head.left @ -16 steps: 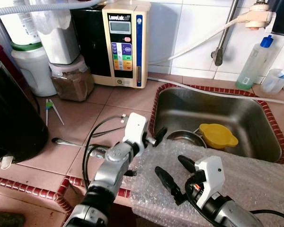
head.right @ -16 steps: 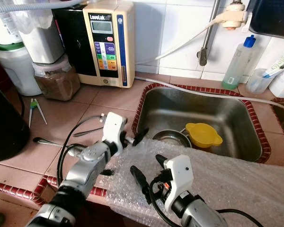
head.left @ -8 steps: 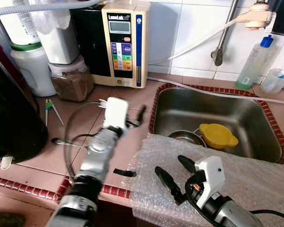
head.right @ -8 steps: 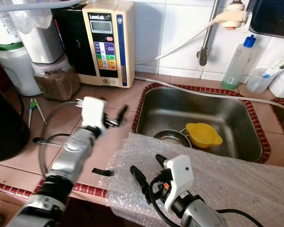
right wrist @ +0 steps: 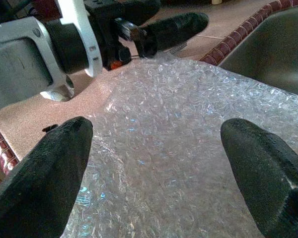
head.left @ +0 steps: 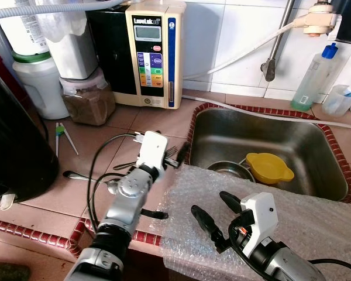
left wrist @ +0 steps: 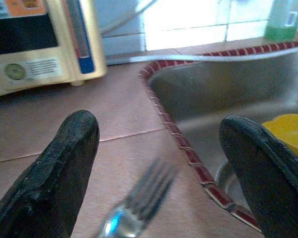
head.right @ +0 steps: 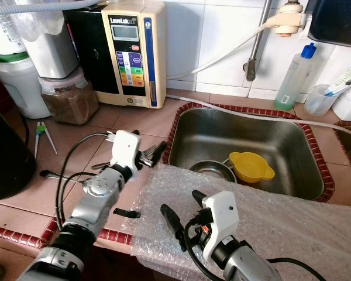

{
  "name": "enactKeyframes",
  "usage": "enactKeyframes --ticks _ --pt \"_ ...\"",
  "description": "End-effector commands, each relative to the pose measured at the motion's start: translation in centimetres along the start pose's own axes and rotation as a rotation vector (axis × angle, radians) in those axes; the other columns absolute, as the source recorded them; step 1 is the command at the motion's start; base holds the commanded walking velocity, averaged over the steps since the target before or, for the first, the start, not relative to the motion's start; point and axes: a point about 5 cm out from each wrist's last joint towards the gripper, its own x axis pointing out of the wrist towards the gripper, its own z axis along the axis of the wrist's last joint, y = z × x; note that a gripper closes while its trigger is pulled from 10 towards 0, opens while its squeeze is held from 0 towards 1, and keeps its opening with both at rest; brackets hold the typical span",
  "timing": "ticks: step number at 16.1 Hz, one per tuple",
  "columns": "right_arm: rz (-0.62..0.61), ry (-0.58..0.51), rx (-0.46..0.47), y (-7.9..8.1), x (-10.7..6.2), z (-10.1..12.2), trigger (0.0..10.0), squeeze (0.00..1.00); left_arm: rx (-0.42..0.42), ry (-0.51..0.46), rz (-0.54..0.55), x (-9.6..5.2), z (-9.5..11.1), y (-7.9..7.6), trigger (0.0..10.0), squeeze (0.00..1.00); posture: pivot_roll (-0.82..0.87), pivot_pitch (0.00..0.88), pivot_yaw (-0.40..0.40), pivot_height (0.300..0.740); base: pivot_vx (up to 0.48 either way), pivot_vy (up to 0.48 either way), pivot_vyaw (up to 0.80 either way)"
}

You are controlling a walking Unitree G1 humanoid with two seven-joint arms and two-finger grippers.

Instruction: Kitchen organization

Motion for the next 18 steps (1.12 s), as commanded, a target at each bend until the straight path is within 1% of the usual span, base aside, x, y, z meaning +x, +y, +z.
enactKeyframes --ticks 1,3,5,6,7,8,9,11,12,13,14,15,16,18 --pt "-0.005 -0.008 -0.009 0.1 0.0 0.3 10.0 0.0 0.031 0.015 -0.011 -0.2 -0.5 -0.3 10.0 1.0 0.0 0.054 0.047 0.74 0.0 0.0 0.0" --pt "-0.003 -0.008 -0.008 0.2 0.0 0.3 10.0 0.0 0.043 0.026 -0.004 -0.1 -0.9 -0.5 10.0 1.0 0.0 0.056 0.047 0.74 0.0 0.0 0.0" --pt "-0.003 -0.009 -0.008 0.3 -0.1 0.3 10.0 0.0 0.028 0.038 -0.001 0.4 -0.9 -0.9 10.0 1.0 -0.01 0.058 0.047 0.74 0.0 0.0 0.0" --pt "-0.003 -0.009 -0.008 0.3 -0.1 0.3 10.0 0.0 0.025 0.042 0.001 0.4 -0.9 -0.9 10.0 0.93 -0.01 0.058 0.047 0.74 0.0 0.0 0.0" --pt "-0.003 -0.01 -0.009 0.3 -0.1 0.4 10.0 0.0 0.035 0.045 0.003 0.6 -0.9 -0.9 10.0 0.58 -0.01 0.06 0.049 0.74 0.0 0.0 0.0" --pt "-0.005 -0.011 -0.011 0.3 -0.1 0.4 10.0 0.0 0.041 0.057 -0.015 0.7 -1.1 -1.1 10.0 0.0 -0.01 0.062 0.05 0.74 0.0 0.0 0.0" --pt "-0.007 -0.013 -0.011 0.3 -0.1 0.4 10.0 0.0 0.037 0.068 -0.028 0.7 -1.2 -1.3 10.0 0.0 -0.01 0.063 0.05 0.74 0.0 0.0 0.0" --pt "-0.01 -0.017 -0.012 0.3 -0.2 0.5 10.0 0.0 0.043 0.123 -0.056 0.7 -2.1 -1.8 10.0 0.0 -0.01 0.066 0.052 0.74 0.0 0.0 0.0" --pt "-0.012 -0.02 -0.012 0.3 -0.2 0.5 10.0 0.0 0.053 0.147 -0.056 0.7 -2.5 -1.8 10.0 0.0 -0.01 0.066 0.052 0.74 0.0 0.0 0.0" --pt "-0.013 -0.024 -0.013 0.3 -0.2 0.6 10.0 0.0 0.045 0.171 -0.048 0.7 -2.9 -1.8 10.0 0.0 -0.01 0.067 0.053 0.74 0.0 0.0 0.0" --pt "-0.015 -0.032 -0.014 0.3 -0.1 0.7 10.0 0.0 0.047 0.179 -0.046 0.7 -3.0 -1.7 9.2 0.0 -0.01 0.067 0.053 0.74 0.0 0.0 0.0" --pt "-0.017 -0.04 -0.013 0.3 -0.1 0.8 10.0 0.0 0.04 0.185 -0.045 0.7 -3.1 -1.6 5.6 0.0 -0.01 0.068 0.053 0.74 0.0 0.0 0.0" --pt "-0.017 -0.062 -0.011 0.4 -0.1 1.1 10.0 0.0 0.04 0.198 -0.049 0.7 -3.2 -1.6 0.0 0.0 -0.01 0.068 0.054 0.74 0.0 0.0 0.0" --pt "-0.024 -0.078 -0.018 0.3 0.0 1.5 10.0 0.0 0.038 0.197 -0.053 0.7 -3.3 -1.7 0.0 0.0 -0.01 0.065 0.055 0.74 0.0 0.0 0.0"
